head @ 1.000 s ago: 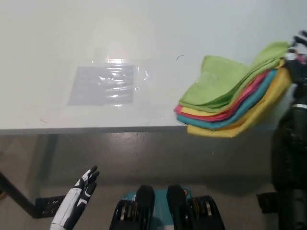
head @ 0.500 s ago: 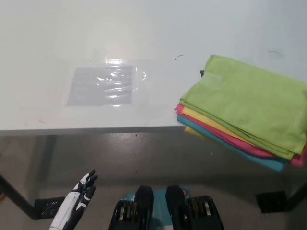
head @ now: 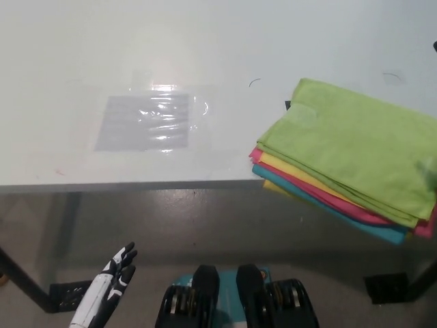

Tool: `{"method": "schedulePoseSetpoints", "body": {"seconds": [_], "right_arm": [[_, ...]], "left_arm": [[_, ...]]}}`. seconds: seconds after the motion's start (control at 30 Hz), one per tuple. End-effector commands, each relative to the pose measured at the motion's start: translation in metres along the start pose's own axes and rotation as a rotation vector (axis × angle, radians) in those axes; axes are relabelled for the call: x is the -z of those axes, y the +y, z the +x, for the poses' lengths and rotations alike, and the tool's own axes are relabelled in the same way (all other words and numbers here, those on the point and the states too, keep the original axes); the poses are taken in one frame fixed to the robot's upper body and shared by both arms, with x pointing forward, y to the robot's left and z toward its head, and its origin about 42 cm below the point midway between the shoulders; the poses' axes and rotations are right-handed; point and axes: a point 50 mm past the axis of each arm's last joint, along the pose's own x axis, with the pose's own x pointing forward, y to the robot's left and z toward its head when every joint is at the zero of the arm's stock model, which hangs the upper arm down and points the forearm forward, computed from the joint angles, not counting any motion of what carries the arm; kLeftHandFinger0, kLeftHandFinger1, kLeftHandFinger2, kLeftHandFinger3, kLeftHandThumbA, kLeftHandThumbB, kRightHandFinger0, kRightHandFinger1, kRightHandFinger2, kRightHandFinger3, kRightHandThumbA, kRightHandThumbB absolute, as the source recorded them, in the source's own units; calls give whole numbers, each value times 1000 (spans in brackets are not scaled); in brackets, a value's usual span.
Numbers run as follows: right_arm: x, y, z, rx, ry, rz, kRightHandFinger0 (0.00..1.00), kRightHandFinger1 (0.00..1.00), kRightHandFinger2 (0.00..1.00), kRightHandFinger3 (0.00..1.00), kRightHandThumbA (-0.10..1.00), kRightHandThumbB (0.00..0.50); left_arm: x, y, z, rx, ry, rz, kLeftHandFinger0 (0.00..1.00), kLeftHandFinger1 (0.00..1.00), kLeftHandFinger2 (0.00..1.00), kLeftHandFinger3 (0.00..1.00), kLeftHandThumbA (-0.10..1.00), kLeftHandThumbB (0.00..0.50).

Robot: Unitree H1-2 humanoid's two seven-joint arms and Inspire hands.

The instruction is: A stack of folded microfibre clothes with a single fold is kept infront of the robot. the robot uses its right hand to grab one end of the clothes and pulla it away from the other end to unfold

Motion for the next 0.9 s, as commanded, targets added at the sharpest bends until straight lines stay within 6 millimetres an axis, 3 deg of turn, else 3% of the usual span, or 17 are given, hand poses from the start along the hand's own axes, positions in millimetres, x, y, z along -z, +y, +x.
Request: {"method": "schedulePoseSetpoints", "body": {"seconds": [0.0,0.03,0.13,0.17,0.2,0.3,0.37,0.43,0.5,0.6,0.67,0.73,0.8,0.83,0.87], "right_arm": [[-27,14,-23,-105,-89,-38,1000,1000,1000,1000,1000,289],[-30,21,-39,-158,-107,-19,1000,1000,1000,1000,1000,270],[-32,33,-67,-211,-86,-2,1000,1000,1000,1000,1000,327],[-32,41,-91,-281,-63,8,1000,1000,1000,1000,1000,307],[-30,43,-102,-320,-59,10,1000,1000,1000,1000,1000,305],[-9,50,-144,-408,14,-51,1000,1000,1000,1000,1000,237],[3,53,-167,-426,99,-55,1000,1000,1000,1000,1000,237],[11,52,-177,-434,126,-51,1000,1000,1000,1000,1000,233],[31,53,-195,-458,195,-58,1000,1000,1000,1000,1000,230],[48,49,-217,-451,297,-43,1000,1000,1000,1000,1000,257],[59,42,-239,-431,369,-13,1000,1000,1000,1000,1000,216],[62,41,-247,-423,393,-2,1000,1000,1000,1000,1000,183],[67,38,-258,-411,429,2,1000,1000,1000,1000,1000,212],[69,38,-261,-408,440,-1,1000,1000,1000,1000,1000,188],[72,36,-267,-401,471,1,1000,1000,1000,1000,1000,232]], "left_arm": [[-9,8,3,-21,-39,-6,1000,1000,1000,1000,1000,292],[-10,8,4,-23,-40,-13,1000,1000,1000,1000,1000,302],[-11,9,5,-26,-51,-11,1000,1000,1000,1000,1000,292],[-12,10,5,-29,-63,-9,1000,1000,1000,1000,1000,280],[-12,10,6,-32,-73,-13,1000,1000,1000,1000,1000,278],[-14,10,10,-26,-98,-17,1000,1000,1000,1000,1000,267],[-15,9,11,-24,-99,-15,1000,1000,1000,1000,1000,267],[-16,9,14,-23,-102,-22,1000,1000,1000,1000,1000,268],[-18,11,18,-25,-105,-28,1000,1000,1000,1000,1000,278],[-17,11,15,-25,-94,-44,1000,1000,1000,1000,1000,294],[-14,7,9,-19,-93,-39,1000,1000,1000,1000,1000,272],[-14,7,9,-19,-96,-42,1000,1000,1000,1000,1000,260],[-14,6,9,-17,-97,-47,1000,1000,1000,1000,1000,266],[-14,6,9,-18,-99,-46,1000,1000,1000,1000,1000,274],[-14,6,10,-18,-101,-47,1000,1000,1000,1000,1000,275]]}}
